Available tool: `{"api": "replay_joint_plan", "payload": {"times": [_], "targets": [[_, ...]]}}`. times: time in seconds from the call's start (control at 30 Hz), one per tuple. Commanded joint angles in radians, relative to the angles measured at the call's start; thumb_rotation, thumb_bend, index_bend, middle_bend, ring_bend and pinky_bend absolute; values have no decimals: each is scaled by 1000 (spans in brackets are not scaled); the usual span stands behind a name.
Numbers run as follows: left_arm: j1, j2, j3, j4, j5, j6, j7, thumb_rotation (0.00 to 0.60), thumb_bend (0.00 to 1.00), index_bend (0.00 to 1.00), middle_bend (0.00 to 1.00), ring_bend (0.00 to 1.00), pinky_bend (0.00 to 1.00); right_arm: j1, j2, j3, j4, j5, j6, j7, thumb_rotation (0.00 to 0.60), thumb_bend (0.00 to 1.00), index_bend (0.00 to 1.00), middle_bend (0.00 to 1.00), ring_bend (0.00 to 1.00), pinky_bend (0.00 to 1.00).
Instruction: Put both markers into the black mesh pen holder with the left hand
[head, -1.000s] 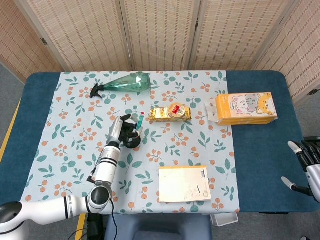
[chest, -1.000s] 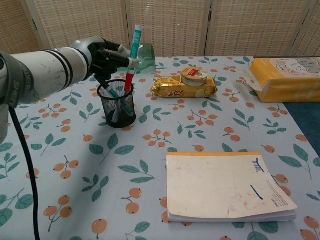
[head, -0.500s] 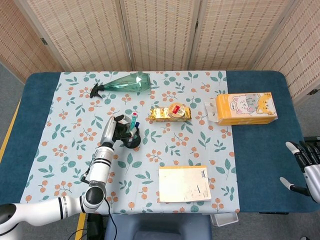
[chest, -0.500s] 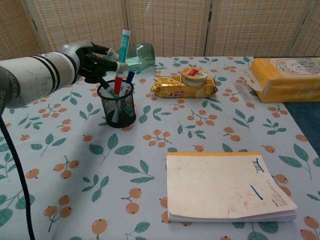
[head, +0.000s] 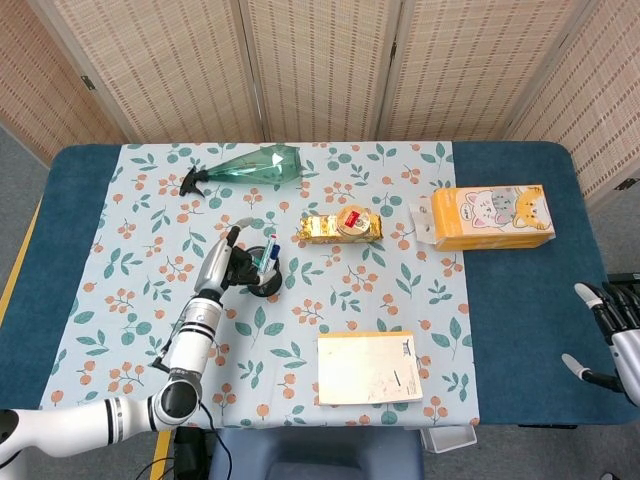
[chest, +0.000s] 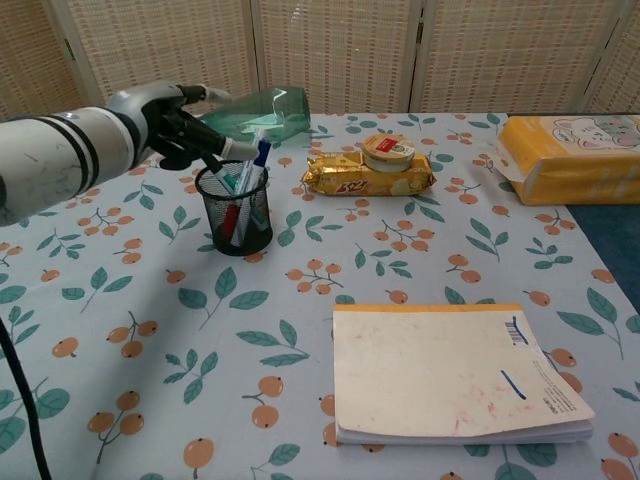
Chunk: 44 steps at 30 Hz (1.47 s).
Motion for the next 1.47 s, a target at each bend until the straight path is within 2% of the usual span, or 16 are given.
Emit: {"api": "replay_joint_plan", "payload": {"times": [0.03, 0.17, 0.23, 0.3, 0.37, 0.43, 0.53, 0.63, 0.83, 0.93, 1.07, 1.2, 1.47], "targets": [[63, 143, 90, -202, 102, 78, 114, 600, 201, 96, 893, 808, 919, -2, 1, 1, 0, 2, 3, 3, 600, 190, 53, 82, 40, 0], [157, 345, 214, -430, 230, 194, 272, 600, 181, 28, 719, 629, 846, -6, -1, 4, -2, 6, 10, -1, 600, 190, 53, 82, 40, 0], [216, 452, 291, -517, 307, 239, 327, 600, 171, 3, 594, 512, 790, -5, -4, 3, -7, 8, 4, -13, 600, 190, 53, 82, 40, 0], [267, 534, 358, -558, 381, 263, 346, 600, 170, 0, 464, 406, 719, -2, -6, 3, -14, 12, -6, -30, 600, 190, 53, 82, 40, 0], [330, 604, 435, -549, 498, 297, 348, 600, 169, 0, 350, 319, 653, 1, -10, 3, -25, 21, -21, -54, 600, 190, 53, 82, 40, 0], [394, 639, 505, -485, 615, 351, 352, 600, 167, 0, 249, 231, 589, 2, -15, 7, -36, 38, -33, -83, 600, 190, 53, 82, 40, 0], [481, 634, 570, -358, 702, 442, 382, 600, 157, 0, 103, 103, 526, 1, -25, 16, -54, 74, -49, -131, 600, 190, 53, 82, 40, 0], [551, 582, 591, -222, 731, 513, 381, 600, 151, 0, 19, 53, 503, -1, -37, 29, -74, 121, -64, -192, 600, 190, 53, 82, 40, 0], [650, 458, 562, 52, 748, 615, 261, 600, 150, 0, 0, 31, 474, -11, -81, 79, -117, 246, -57, -322, 600, 191, 53, 82, 40, 0], [674, 421, 546, 144, 748, 618, 196, 600, 150, 0, 0, 19, 424, -14, -105, 95, -136, 299, -57, -380, 600, 192, 53, 82, 40, 0], [674, 430, 542, 179, 770, 582, 139, 600, 150, 0, 0, 0, 354, -13, -117, 102, -160, 326, -70, -401, 600, 193, 53, 82, 40, 0], [673, 442, 550, 187, 817, 553, 83, 600, 150, 0, 0, 0, 330, -14, -121, 100, -167, 315, -69, -396, 600, 194, 53, 82, 40, 0], [683, 431, 548, 182, 868, 544, 105, 600, 149, 0, 0, 0, 324, -10, -110, 91, -143, 282, -84, -359, 600, 194, 53, 82, 40, 0]]}}
